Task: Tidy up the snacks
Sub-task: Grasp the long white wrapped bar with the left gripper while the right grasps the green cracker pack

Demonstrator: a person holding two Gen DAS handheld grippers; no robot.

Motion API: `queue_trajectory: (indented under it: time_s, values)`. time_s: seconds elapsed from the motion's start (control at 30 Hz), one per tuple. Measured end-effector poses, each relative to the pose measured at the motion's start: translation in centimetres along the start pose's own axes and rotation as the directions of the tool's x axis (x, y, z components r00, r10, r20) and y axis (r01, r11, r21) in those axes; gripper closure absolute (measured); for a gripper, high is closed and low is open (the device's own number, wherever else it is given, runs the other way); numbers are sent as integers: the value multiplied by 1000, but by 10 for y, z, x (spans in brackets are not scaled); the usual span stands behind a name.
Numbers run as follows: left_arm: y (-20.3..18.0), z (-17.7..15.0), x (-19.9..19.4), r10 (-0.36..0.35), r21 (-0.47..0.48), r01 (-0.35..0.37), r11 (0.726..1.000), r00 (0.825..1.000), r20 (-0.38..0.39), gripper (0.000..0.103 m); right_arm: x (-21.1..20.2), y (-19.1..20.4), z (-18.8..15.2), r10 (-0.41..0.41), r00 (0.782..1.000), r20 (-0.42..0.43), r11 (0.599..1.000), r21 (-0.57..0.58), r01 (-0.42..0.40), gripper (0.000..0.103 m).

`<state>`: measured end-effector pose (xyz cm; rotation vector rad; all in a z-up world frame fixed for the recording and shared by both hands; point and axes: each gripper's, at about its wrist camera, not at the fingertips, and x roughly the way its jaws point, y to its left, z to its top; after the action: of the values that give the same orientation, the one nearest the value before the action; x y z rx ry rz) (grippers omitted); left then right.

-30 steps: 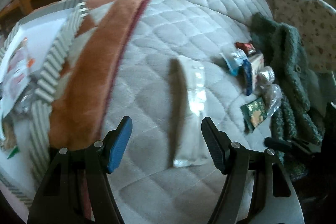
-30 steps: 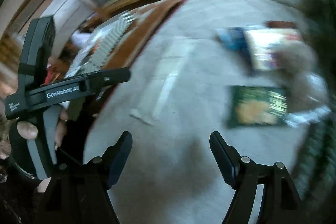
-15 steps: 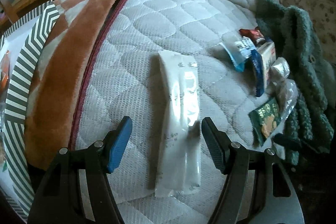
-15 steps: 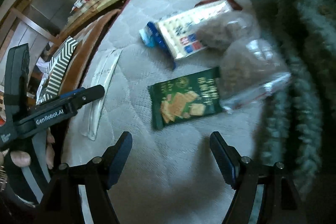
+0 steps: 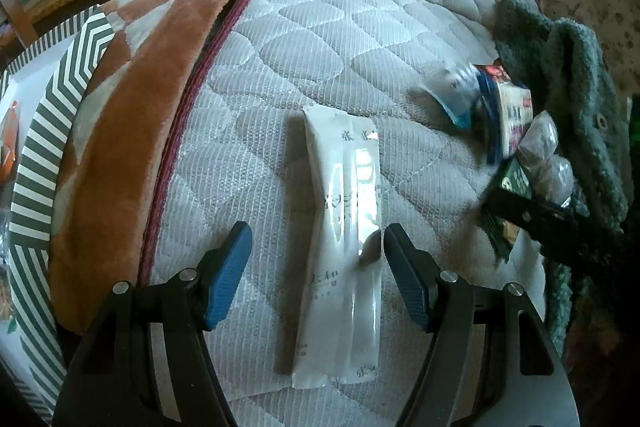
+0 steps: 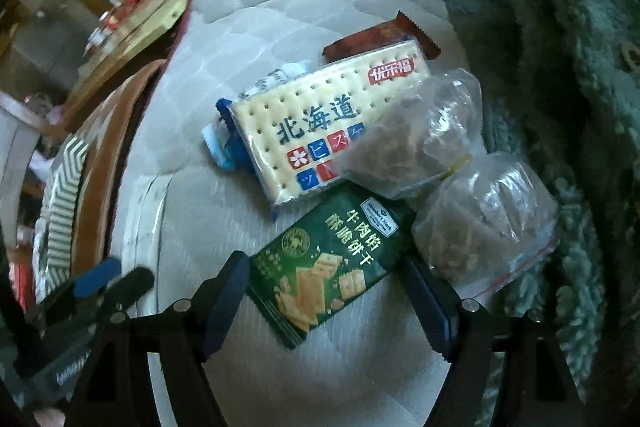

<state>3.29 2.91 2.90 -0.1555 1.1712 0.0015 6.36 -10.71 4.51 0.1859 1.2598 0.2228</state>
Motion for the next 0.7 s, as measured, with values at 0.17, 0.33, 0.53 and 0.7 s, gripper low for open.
queue_trajectory:
  time_s: [0.17, 0.33, 0.53, 0.7]
  values:
    - [-1, 1, 2, 14, -1, -14, 1000, 1000, -4, 34, 11, 11, 12, -71, 997, 21, 997, -39, 71, 23]
    - [-1, 2, 3, 15, -4, -15, 1000, 1000, -6, 34, 7, 10, 4, -83, 996, 20, 982, -166, 85, 41]
    - [-4, 3, 6, 39, -6, -39, 999, 999, -10, 34, -3, -6, -9, -45, 999, 18, 987, -151, 47, 44]
    - [-7, 3, 9, 54, -1, -54, 999, 999, -7, 34, -1, -3, -8, -47, 998, 28, 982, -182, 52, 46]
